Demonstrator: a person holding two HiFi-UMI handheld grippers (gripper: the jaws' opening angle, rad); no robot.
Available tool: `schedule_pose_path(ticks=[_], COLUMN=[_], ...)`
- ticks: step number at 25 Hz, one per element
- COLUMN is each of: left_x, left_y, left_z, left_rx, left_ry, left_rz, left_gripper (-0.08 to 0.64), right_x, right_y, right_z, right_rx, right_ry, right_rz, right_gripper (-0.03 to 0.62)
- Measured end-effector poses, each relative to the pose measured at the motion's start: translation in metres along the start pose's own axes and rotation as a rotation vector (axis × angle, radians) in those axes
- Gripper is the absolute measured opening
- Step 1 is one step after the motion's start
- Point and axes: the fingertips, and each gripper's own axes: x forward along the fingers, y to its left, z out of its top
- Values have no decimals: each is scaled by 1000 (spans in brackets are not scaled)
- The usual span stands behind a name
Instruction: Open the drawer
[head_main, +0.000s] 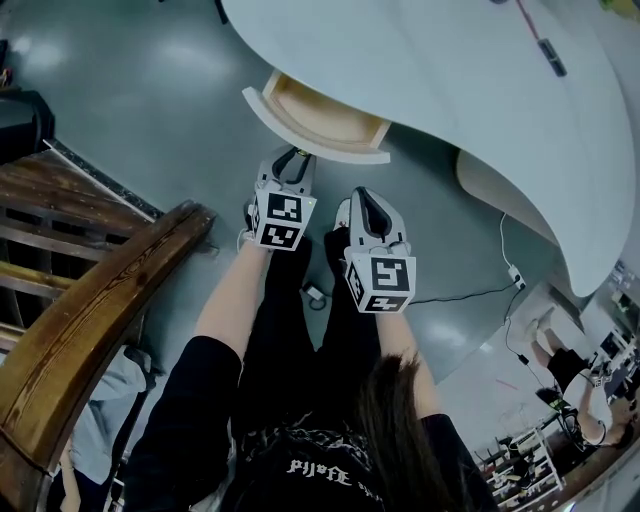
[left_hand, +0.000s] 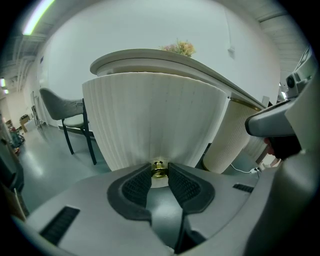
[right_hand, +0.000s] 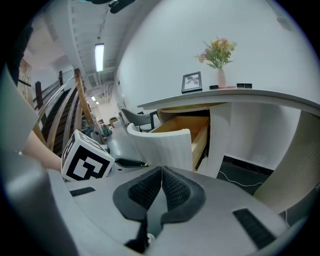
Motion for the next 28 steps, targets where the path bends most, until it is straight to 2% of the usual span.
schedule_pose_path(ticks=[4,17,21,28], left_x=[0,-16,-23,-29], left_y=[-3,-1,-3,-7], left_z=[-3,-15,-27,-33], left_rx=[-8,-4,-19,-26], left_ry=[26,27,69,90], left_rz=[-1,17,13,13], left_gripper=[115,115,115,115], right_x=[-3,-16,-20,-21], right_y=[-3,3,7,16], right_z=[0,-8,-10,-9], right_rx=[1,3,6,0], right_ry=[10,8,8,11], right_rz=[9,12,15,47], right_gripper=[28,28,28,28])
